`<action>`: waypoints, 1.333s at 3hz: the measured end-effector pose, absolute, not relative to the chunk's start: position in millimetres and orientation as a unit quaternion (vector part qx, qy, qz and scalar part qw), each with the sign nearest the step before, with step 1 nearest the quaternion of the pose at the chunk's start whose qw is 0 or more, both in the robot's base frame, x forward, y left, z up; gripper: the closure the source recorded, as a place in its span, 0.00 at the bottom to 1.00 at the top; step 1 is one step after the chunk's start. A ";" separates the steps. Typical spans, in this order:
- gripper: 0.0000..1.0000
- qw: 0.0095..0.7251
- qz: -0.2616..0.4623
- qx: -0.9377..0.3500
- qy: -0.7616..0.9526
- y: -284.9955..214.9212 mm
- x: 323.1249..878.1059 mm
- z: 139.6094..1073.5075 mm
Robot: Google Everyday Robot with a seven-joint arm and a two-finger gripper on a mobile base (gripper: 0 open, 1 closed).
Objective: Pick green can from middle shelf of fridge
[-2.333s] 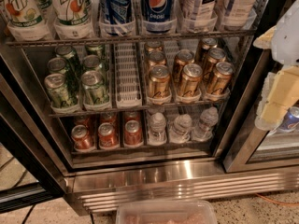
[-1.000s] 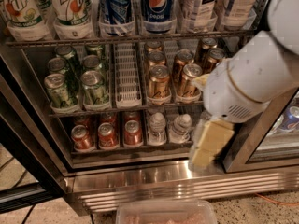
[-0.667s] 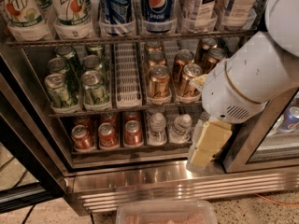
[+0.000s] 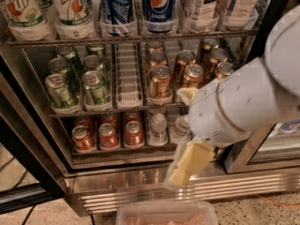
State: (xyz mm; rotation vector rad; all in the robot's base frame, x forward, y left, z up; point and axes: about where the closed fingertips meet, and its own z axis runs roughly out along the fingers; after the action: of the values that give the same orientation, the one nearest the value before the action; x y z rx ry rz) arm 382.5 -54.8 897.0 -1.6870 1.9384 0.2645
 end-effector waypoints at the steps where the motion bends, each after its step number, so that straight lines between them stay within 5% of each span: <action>1: 0.00 0.346 0.108 -0.606 0.708 -22.7 377.5 898.2; 4: 0.00 0.458 0.143 -0.569 0.668 36.8 380.8 913.2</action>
Offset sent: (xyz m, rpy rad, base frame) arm 0.0036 0.0876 0.0124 0.3829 -0.2808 -0.0809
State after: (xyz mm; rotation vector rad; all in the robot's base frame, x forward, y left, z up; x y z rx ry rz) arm 380.8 36.8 913.2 -1.4023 1.6457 0.3513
